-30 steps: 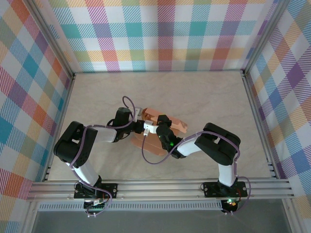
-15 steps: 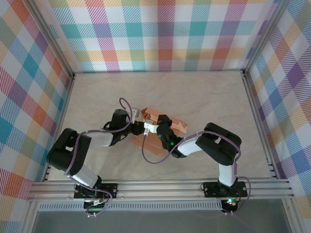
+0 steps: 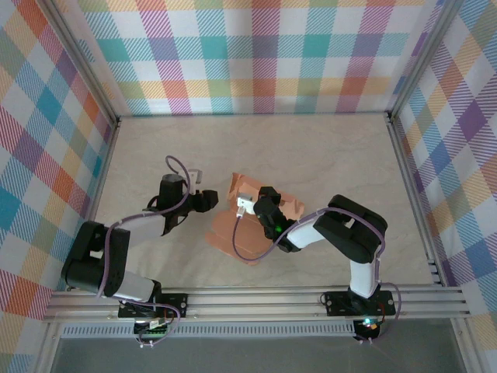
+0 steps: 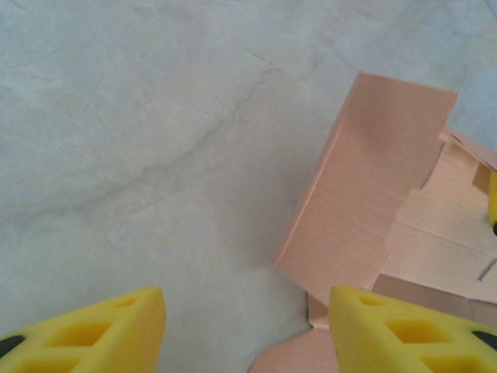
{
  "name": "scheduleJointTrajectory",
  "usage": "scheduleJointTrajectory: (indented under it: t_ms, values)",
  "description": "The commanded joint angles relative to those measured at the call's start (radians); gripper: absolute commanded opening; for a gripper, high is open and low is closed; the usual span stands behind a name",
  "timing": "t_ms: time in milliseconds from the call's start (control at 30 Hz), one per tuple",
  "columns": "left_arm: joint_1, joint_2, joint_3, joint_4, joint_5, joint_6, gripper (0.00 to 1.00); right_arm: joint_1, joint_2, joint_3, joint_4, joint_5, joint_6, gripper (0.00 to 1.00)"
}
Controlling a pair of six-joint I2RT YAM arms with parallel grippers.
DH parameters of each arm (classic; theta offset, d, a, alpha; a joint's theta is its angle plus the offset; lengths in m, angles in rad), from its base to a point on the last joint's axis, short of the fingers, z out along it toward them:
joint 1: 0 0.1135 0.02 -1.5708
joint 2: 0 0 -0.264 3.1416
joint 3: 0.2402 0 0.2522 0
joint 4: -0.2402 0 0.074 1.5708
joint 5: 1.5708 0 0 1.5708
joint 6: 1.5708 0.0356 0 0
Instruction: Fold the paper box
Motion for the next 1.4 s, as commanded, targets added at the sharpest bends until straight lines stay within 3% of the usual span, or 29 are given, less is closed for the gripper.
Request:
scheduleJointTrajectory:
  t_ms: [0,800,900,1067,1267,1367]
  values:
    - [0.01,0.061,0.075,-0.047,0.005,0.015,0.55,0.003,-0.003,-0.023,-0.021,-0.016,-0.02,0.0]
    - [0.022,0.124,0.133,-0.063,-0.014,-0.011,0.55,0.003,-0.139,0.028,0.006,-0.041,-0.136,0.0]
    - [0.022,0.129,0.137,-0.062,-0.008,-0.011,0.55,0.003,-0.175,0.039,-0.08,-0.054,-0.084,0.0]
    - [0.022,0.131,0.137,-0.062,-0.006,-0.005,0.55,0.002,-0.271,0.104,-0.46,-0.142,0.126,0.0]
    - [0.022,0.136,0.136,-0.052,0.005,-0.008,0.55,-0.001,-0.27,0.106,-0.468,-0.144,0.108,0.0]
    - [0.022,0.138,0.137,-0.055,0.007,-0.006,0.56,-0.004,-0.301,0.143,-0.607,-0.199,0.19,0.0]
